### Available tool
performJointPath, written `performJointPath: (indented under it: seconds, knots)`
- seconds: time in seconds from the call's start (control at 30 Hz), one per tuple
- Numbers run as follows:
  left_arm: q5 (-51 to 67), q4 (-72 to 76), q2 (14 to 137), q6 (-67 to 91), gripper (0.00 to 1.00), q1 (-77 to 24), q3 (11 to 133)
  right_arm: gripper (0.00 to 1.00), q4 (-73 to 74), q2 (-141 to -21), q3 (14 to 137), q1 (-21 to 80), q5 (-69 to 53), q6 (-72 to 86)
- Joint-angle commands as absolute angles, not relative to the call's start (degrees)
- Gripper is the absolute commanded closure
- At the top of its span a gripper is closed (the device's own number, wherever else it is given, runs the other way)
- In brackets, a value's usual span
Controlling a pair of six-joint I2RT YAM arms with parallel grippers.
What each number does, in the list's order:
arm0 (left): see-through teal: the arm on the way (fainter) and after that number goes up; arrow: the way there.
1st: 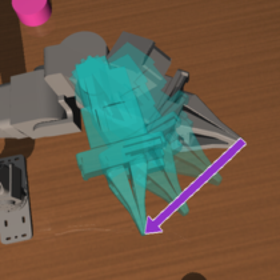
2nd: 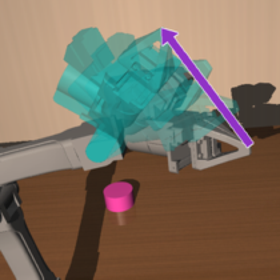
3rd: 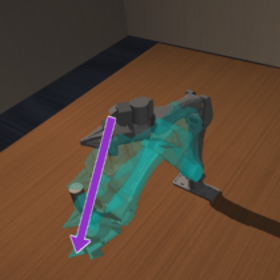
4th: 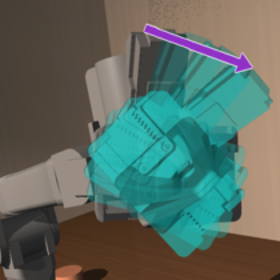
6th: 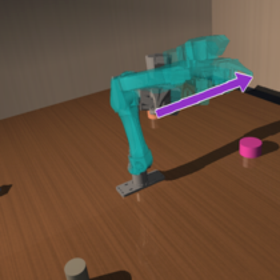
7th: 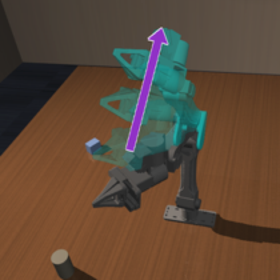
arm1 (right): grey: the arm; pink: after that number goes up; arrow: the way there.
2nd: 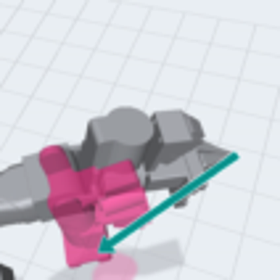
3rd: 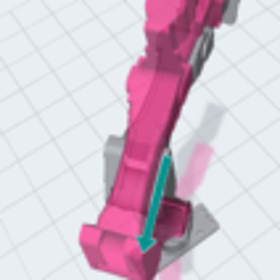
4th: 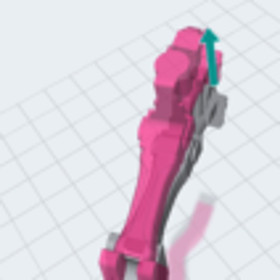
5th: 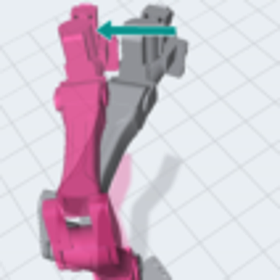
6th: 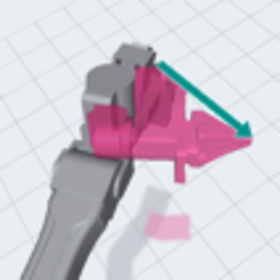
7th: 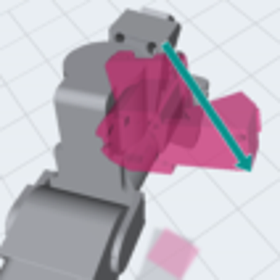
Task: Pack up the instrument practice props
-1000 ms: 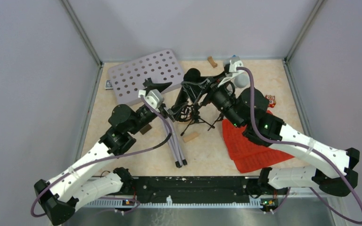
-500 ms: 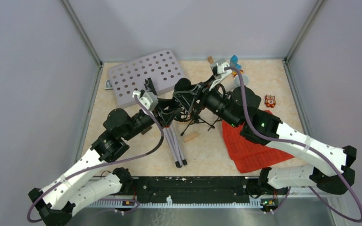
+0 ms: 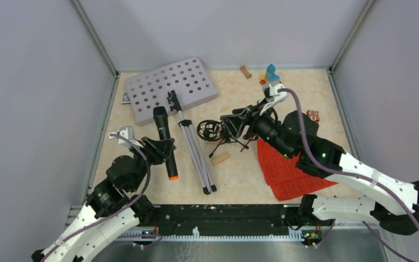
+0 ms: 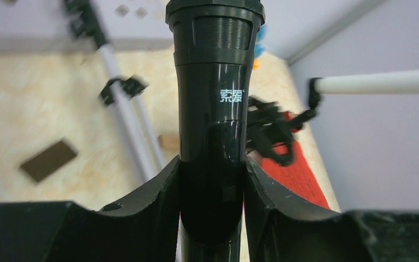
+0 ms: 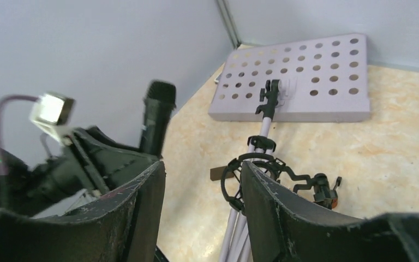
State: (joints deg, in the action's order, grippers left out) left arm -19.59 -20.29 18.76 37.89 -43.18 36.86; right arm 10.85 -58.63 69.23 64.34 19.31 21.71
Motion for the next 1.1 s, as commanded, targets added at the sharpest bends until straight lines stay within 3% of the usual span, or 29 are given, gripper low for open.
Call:
performJointPath:
  seconds: [0.0,0.23,0.4,0.5,0.67,1.07]
  knots:
    - [-32.7,-28.7,19.6,55.9,1.00,-43.2,33.4,0.47,11.8,-54.6,68.5,64.3,23.2,22.8]
    - [-34.4,-30.8,32.0,65.3,0.95,-43.1,32.0,0.47,14.3,-51.4,65.2,64.3,25.4,25.8]
    - [-34.7,-21.8,37.8,61.8,0.96,-41.9,28.8,0.47,15.3,-50.0,63.8,64.3,25.5,27.1]
    - [-30.0,-15.1,42.8,56.4,0.96,-37.9,27.5,0.47,16.7,-49.9,64.3,64.3,25.2,27.3]
    - [-12.0,0.5,49.7,49.0,0.99,-25.2,22.7,0.47,18.9,-49.5,64.9,64.3,23.4,26.4]
    - [-8.7,8.6,66.4,42.0,0.96,-22.7,29.3,0.47,19.2,-47.2,62.1,64.3,24.6,27.0]
